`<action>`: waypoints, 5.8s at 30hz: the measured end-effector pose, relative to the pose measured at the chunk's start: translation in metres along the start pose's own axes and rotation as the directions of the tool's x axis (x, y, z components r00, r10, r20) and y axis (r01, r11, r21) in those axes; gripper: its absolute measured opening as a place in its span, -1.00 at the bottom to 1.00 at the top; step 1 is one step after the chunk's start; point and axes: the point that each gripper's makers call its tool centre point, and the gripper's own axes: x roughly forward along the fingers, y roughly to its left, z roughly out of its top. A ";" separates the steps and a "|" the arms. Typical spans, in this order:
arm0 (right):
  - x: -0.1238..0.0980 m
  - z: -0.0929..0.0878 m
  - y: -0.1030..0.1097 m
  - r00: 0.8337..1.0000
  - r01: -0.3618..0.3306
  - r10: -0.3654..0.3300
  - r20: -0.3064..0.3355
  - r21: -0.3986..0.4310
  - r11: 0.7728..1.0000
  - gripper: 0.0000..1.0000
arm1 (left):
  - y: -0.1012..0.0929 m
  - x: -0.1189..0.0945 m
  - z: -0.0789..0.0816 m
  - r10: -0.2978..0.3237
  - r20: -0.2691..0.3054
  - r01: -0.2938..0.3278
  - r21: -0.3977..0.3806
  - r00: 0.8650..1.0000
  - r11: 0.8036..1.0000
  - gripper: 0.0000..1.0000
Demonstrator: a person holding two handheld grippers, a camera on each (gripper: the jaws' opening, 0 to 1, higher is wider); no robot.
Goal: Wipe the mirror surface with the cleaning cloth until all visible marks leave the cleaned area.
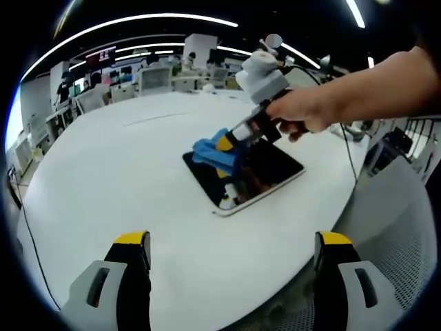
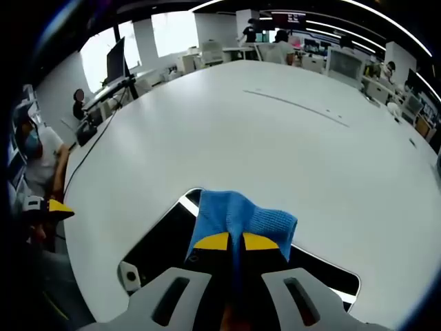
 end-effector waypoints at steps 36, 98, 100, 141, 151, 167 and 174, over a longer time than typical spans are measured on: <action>-0.008 -0.012 0.020 1.000 0.023 -0.023 -0.001 -0.044 0.999 -1.00 | 0.001 0.000 0.000 0.005 0.003 -0.005 0.005 1.000 1.000 0.99; -0.039 -0.053 0.066 0.999 -0.002 0.001 0.034 0.010 1.000 -1.00 | 0.001 0.000 0.002 0.004 0.015 -0.004 -0.005 1.000 1.000 0.99; -0.041 -0.055 0.068 1.000 -0.002 0.002 0.026 0.018 1.000 -1.00 | 0.001 0.000 0.001 0.005 0.015 -0.005 -0.006 1.000 1.000 0.99; -0.057 -0.075 0.093 0.999 -0.046 0.045 0.016 0.037 0.998 -0.99 | 0.002 -0.001 0.002 0.010 0.015 -0.010 -0.010 1.000 1.000 0.99; -0.056 -0.076 0.093 0.998 -0.055 0.055 0.013 0.031 0.998 -0.99 | 0.002 -0.001 0.001 0.009 0.011 -0.009 -0.007 1.000 1.000 0.99; -0.056 -0.076 0.092 0.998 -0.063 0.063 0.002 0.011 0.998 -1.00 | 0.002 0.000 -0.001 0.010 0.004 -0.010 -0.007 1.000 1.000 0.99; -0.057 -0.076 0.092 0.998 -0.069 0.069 0.002 0.009 0.998 -1.00 | 0.003 -0.001 0.000 0.013 0.003 -0.013 -0.005 1.000 1.000 0.99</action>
